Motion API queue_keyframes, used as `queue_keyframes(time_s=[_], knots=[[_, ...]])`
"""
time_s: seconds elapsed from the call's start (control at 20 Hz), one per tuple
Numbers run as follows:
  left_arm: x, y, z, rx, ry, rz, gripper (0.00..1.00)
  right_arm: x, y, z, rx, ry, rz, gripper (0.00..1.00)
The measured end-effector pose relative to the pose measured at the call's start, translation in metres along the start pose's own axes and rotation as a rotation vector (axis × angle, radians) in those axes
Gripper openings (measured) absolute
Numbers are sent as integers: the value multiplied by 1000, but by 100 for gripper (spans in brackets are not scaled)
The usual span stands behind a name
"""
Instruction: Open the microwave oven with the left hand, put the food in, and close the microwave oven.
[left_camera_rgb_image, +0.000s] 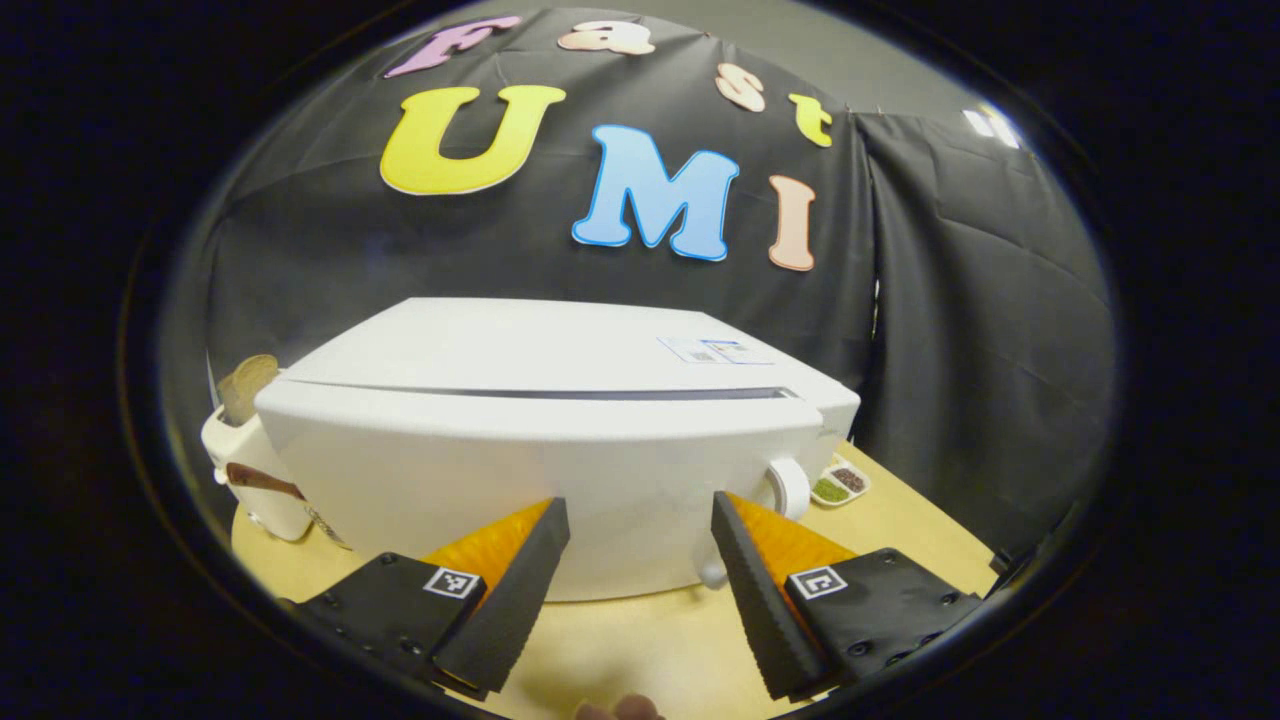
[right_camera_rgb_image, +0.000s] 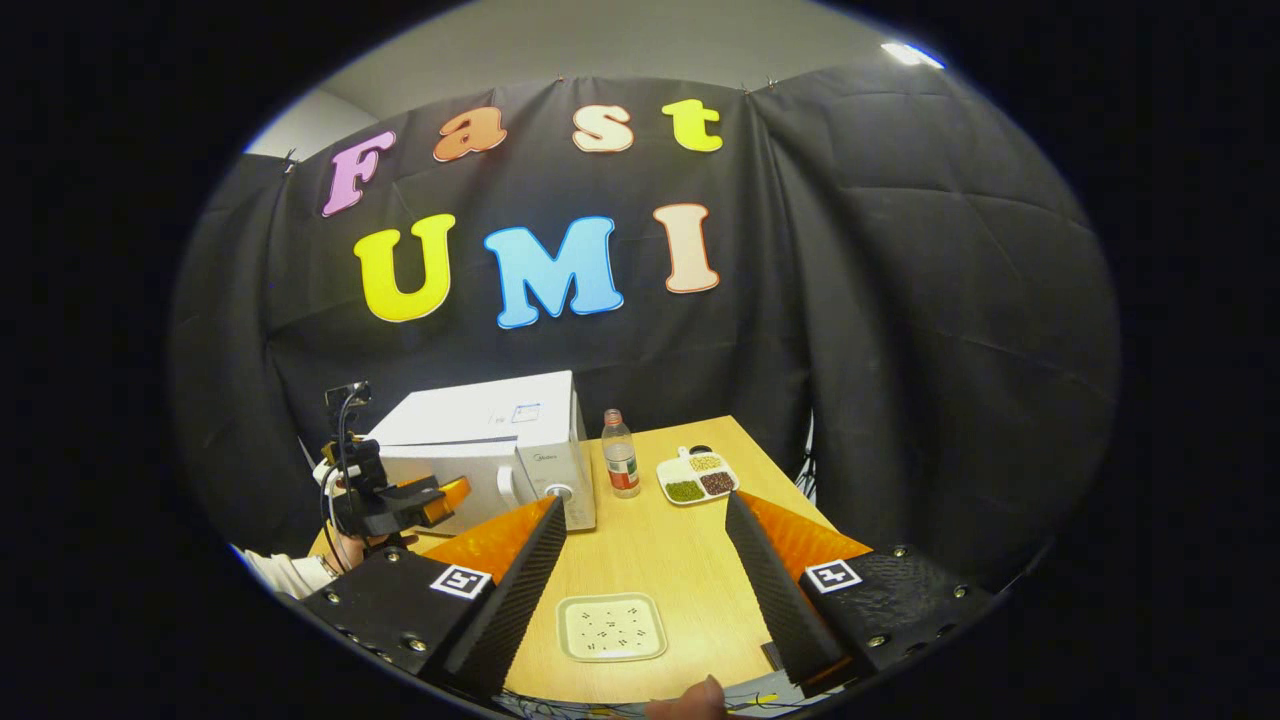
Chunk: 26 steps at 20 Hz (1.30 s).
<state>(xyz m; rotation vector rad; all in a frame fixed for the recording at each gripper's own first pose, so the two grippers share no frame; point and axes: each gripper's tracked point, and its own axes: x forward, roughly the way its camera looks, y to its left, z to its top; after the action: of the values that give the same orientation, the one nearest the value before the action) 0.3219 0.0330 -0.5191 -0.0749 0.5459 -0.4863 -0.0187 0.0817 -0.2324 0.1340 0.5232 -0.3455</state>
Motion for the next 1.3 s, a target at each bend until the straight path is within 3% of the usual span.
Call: queue_keyframes(time_s=[0.1,0.25,0.45,0.55,0.65,0.7,0.9,1.1,1.3], knots=[[1,-6,-3,-37,-2,-6,92,3,1,-1,22,8,1,98],[5,-11,-5,-28,20,1,93,7,2,-2,32,10,14,98],[21,-24,-2,-84,60,-67,92,8,20,1,13,7,56,98],[22,-31,-8,-126,105,-67,90,5,29,3,1,7,78,98],[11,-31,7,-79,70,-48,89,-3,36,8,-10,-7,92,98],[-1,-32,17,-66,46,-47,95,-6,36,10,-26,-14,93,98],[-64,-28,18,-103,36,-64,96,-14,34,17,-40,-36,91,98],[-146,5,34,-156,8,5,91,-15,32,24,-41,-49,138,98],[-251,15,100,-184,-111,114,95,-14,37,47,-56,-48,249,98]])
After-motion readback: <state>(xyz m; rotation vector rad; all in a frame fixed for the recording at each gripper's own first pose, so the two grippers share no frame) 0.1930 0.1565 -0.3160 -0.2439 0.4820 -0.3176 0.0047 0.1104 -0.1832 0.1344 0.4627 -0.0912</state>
